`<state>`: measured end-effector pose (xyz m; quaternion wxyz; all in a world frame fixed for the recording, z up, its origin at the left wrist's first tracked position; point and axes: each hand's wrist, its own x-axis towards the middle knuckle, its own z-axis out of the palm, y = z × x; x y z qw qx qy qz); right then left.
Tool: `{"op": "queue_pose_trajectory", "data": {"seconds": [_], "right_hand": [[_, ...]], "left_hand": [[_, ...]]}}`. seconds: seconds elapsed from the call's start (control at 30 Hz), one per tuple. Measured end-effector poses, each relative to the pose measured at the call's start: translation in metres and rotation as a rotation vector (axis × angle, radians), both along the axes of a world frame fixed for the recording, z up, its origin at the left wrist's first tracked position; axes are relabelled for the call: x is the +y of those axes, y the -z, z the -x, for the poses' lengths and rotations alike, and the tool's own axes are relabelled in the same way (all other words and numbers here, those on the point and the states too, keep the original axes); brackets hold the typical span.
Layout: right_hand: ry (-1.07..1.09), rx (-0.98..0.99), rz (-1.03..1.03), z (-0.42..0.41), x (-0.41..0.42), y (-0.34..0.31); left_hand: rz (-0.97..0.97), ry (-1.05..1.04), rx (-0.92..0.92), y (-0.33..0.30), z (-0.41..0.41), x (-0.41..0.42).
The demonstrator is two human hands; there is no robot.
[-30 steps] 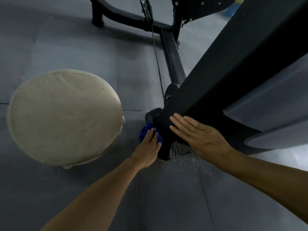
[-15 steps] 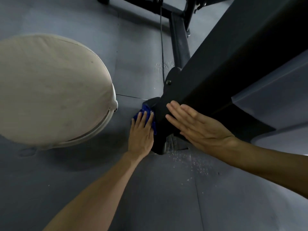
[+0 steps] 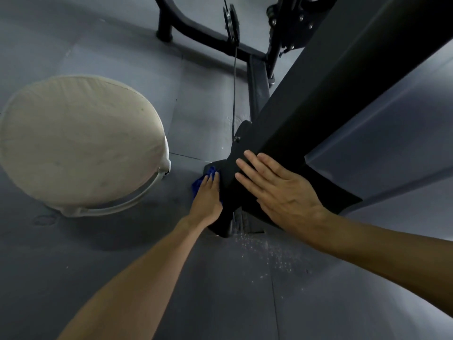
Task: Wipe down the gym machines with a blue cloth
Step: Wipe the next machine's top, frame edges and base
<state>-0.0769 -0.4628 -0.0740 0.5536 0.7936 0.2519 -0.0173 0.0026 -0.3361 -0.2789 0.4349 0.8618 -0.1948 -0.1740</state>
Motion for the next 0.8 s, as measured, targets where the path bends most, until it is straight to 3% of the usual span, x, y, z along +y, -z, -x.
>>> {"op": "queue_pose_trajectory", "data": {"seconds": [0.17, 0.27, 0.4, 0.6, 0.7, 0.8], "right_hand": [[-0.029, -0.074, -0.007, 0.006, -0.004, -0.031], [-0.045, -0.099, -0.038, 0.009, -0.004, -0.057], [-0.073, -0.205, -0.072, 0.004, -0.003, -0.107], [-0.06, -0.239, -0.063, 0.006, -0.001, -0.135], [-0.061, -0.211, -0.072, 0.005, 0.0, -0.139], [-0.057, -0.198, -0.11, 0.004, -0.001, -0.15]], "left_hand": [[0.203, -0.197, -0.014, -0.029, 0.041, -0.01], [0.352, -0.287, -0.12, -0.069, 0.064, -0.016], [0.578, -0.21, -0.28, -0.107, 0.07, -0.016], [0.312, -0.082, -0.215, -0.04, 0.047, 0.011], [0.347, -0.155, -0.202, -0.075, 0.049, -0.006], [0.492, -0.224, -0.345, -0.137, 0.055, -0.024]]}}
